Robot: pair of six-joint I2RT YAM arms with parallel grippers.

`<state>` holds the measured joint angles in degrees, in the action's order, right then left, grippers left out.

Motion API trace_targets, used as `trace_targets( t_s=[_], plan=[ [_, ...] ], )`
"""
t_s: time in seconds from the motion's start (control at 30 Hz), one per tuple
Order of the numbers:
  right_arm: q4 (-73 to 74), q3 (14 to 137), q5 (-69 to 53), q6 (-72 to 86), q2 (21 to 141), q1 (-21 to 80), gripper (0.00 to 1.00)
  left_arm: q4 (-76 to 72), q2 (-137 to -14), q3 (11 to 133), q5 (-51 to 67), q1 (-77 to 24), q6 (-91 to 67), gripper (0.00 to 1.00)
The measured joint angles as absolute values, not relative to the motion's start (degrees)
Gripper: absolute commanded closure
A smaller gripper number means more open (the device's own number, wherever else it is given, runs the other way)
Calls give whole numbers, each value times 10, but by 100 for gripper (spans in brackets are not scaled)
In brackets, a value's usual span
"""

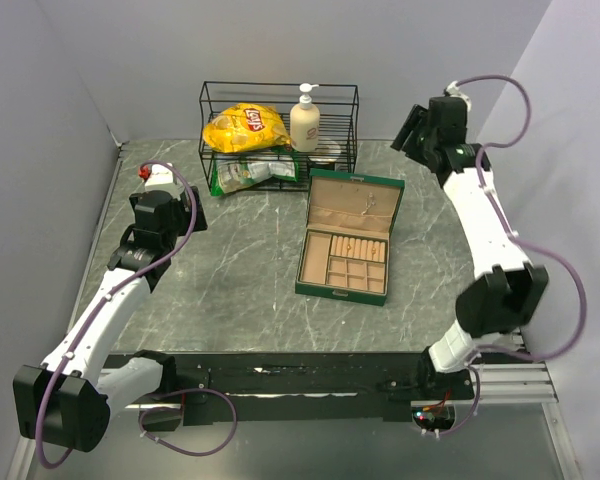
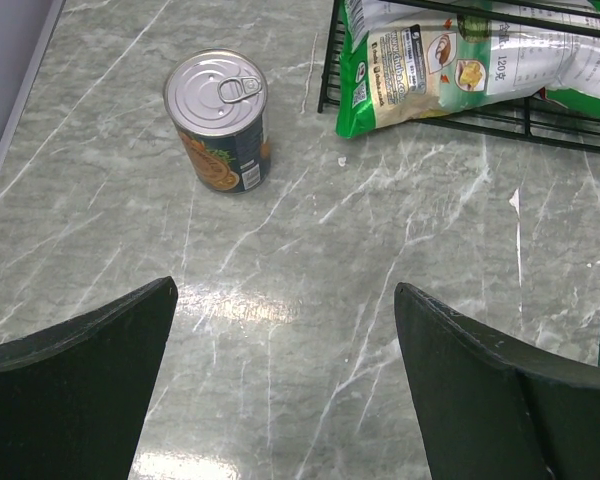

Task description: Organize the mixed jewelry

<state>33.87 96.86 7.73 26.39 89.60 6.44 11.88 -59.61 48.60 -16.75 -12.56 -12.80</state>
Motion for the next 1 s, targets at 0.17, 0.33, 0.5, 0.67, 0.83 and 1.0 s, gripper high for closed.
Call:
trace_targets(
  t_s=[0.17,0.33,0.5,0.67,0.83,1.0],
  plan=[
    [354,974,28,272,973,59,33,119,-596,486,-163,-125,-128,4],
    [345,903,-10,272,964,58,35,119,-596,487,-161,-126,-130,4],
    [281,820,-37,276,920,52,36,119,-602,493,-140,-126,-131,4],
    [242,714,-69,273,817,53,36,119,-605,495,-106,-126,-133,4],
    [245,605,-102,274,731,54,36,118,-606,496,-52,-126,-147,4],
    [281,502,-117,275,678,57,36,117,-621,507,0,-135,-176,4]
  ],
)
